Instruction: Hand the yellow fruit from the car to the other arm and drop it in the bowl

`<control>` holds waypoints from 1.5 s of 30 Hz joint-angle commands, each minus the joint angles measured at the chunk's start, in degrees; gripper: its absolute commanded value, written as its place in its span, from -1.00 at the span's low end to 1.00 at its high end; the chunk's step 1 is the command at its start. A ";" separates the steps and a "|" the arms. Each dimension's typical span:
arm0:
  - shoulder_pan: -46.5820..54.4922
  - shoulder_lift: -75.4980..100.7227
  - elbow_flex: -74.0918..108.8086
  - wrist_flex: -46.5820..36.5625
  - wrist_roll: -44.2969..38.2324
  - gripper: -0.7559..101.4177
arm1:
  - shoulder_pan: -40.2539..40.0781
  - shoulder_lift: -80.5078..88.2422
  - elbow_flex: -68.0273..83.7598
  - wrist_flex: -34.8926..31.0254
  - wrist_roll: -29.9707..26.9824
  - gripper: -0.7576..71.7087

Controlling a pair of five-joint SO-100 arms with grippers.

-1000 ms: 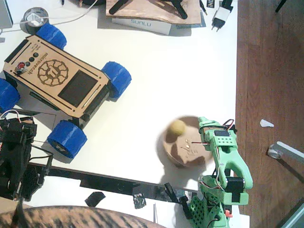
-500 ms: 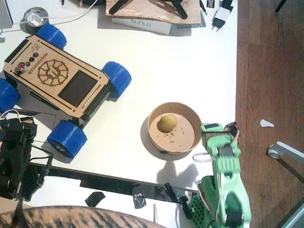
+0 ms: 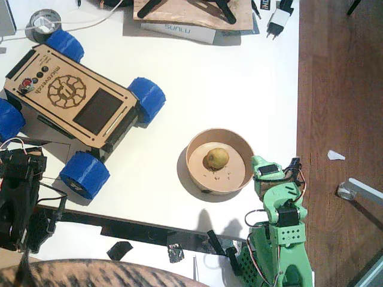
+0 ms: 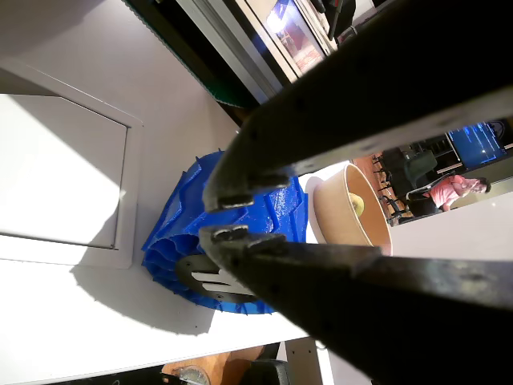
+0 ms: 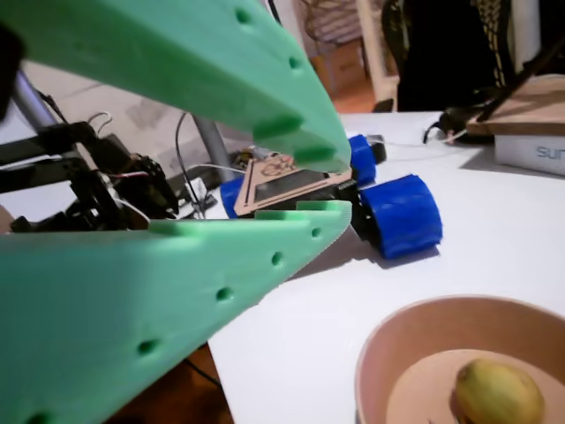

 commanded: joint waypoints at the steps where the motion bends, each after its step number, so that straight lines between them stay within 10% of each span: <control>1: 0.09 -0.35 -0.18 -0.97 0.44 -0.98 | -0.35 -0.18 0.00 -0.18 1.58 -0.98; 45: -0.53 15.47 6.15 0.35 0.44 -0.94 | -2.37 -0.18 13.97 3.08 0.44 -0.98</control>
